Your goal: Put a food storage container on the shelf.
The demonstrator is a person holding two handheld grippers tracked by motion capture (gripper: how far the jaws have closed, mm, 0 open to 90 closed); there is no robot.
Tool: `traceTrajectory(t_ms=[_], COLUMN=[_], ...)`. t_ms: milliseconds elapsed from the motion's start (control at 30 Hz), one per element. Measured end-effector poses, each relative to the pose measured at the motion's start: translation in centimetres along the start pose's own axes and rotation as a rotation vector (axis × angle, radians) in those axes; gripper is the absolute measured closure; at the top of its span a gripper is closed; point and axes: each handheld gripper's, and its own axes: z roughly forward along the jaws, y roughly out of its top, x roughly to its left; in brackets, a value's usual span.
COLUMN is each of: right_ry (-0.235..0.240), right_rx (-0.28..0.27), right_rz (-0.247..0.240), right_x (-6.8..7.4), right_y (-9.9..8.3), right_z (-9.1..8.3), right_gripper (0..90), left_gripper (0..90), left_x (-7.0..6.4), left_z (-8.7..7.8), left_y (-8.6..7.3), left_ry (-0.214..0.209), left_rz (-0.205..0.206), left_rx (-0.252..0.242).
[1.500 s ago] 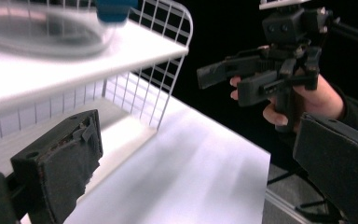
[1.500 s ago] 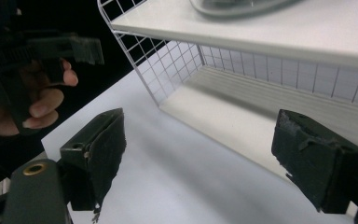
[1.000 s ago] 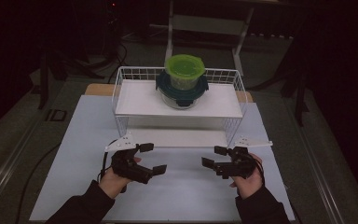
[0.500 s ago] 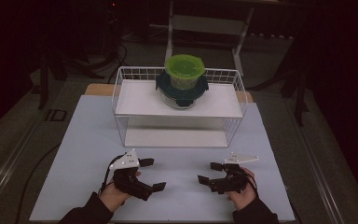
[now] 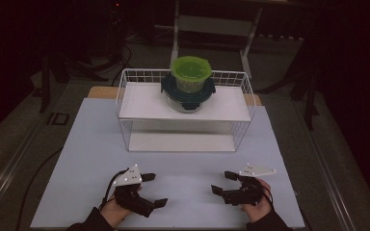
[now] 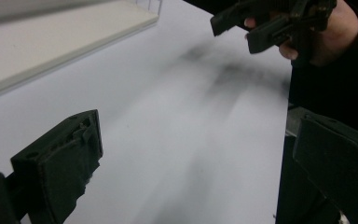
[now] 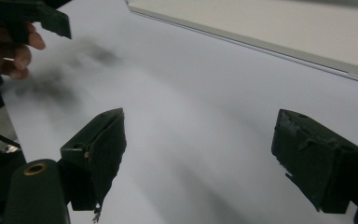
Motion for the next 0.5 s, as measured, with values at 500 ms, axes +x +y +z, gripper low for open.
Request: traceTrajectory(t_ms=[500], right_ry=[-0.032], right_rx=[-0.022], right_rz=[0.023], right_x=[-1.3], right_y=[-0.4], right_z=[-0.7], right_gripper=[17.6], left_gripper=[1.0], left_x=[0.5], left_z=[-1.2], left_y=[-1.0], left_ry=[0.058], left_rz=[0.052], left_rx=[0.029])
